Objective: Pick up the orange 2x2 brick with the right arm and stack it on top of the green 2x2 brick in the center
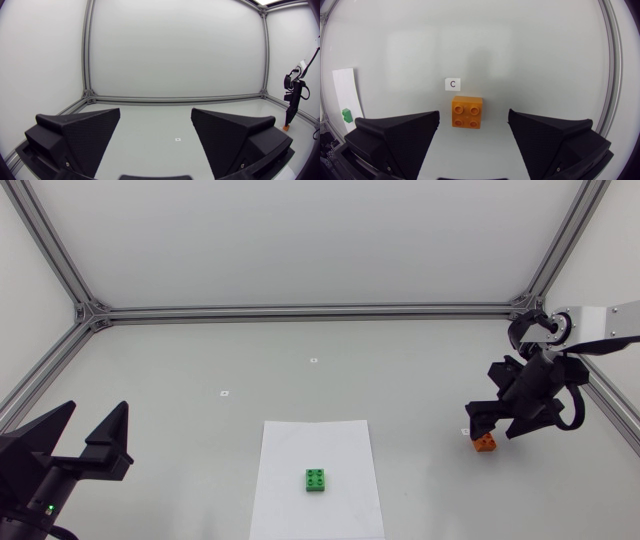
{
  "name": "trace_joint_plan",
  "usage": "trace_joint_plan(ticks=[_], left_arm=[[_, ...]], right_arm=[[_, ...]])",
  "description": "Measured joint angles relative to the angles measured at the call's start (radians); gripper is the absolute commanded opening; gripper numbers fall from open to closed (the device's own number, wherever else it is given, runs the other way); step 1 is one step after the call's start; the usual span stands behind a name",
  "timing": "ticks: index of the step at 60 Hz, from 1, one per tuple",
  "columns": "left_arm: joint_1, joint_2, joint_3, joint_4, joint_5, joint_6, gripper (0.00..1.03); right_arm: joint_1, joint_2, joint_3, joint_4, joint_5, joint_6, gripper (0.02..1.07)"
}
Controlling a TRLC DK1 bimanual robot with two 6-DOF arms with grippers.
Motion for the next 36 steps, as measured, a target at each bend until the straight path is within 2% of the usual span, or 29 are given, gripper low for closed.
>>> trace_joint_plan(ticks=[36], left_arm=[[0.000,0.000,0.000,0.000,0.000,0.000,0.99]], right_arm=[[0.028,0.030,0.000,0.027,0.000,0.004,0.99]])
